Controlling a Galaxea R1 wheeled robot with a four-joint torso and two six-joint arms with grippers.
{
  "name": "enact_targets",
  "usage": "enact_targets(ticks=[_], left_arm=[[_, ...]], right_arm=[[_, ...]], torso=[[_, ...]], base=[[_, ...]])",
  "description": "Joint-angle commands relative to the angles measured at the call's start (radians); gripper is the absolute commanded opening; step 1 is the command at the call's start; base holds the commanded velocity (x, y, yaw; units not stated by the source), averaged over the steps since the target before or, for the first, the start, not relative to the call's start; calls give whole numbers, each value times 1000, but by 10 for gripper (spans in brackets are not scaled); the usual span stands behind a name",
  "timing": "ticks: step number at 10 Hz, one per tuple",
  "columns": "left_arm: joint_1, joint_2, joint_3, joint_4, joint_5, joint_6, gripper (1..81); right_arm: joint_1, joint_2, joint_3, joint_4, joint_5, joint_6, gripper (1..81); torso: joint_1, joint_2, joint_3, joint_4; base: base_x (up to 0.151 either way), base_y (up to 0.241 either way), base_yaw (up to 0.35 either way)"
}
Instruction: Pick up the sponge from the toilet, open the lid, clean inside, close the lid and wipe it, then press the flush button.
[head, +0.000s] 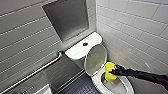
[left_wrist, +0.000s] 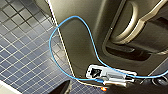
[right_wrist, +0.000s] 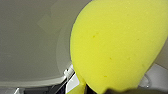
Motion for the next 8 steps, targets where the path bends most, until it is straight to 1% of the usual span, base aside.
enact_targets(ticks=[1, 2, 4, 5, 7, 8], left_arm=[[31, -16, -2, -11, 82, 4, 811], [31, -16, -2, -11, 82, 4, 811], [31, -15, -2, -11, 82, 4, 811], [31, -15, -2, -11, 82, 4, 811], [31, -13, -2, -9, 82, 5, 811], [32, -12, -2, -9, 82, 5, 811]], right_arm=[[110, 34, -24, -1, -44, -4, 10], [113, 44, -44, 1, -44, -4, 10], [124, 41, -47, -1, -44, -4, 10], [125, 41, -48, -1, -44, -4, 10], [131, 38, -48, -2, -44, -5, 10], [137, 35, -45, -10, -44, -5, 10]], torso=[[0, 0, -36, 0], [0, 0, -44, 0], [0, 0, -80, 0], [64, -100, -56, 0], [71, -110, -66, 0], [20, -32, -70, 0]], base=[[0, 0, 0], [0, 0, 0], [0, 0, 0], [0, 0, 0], [0, 0, 0], [0, 0, 0]])
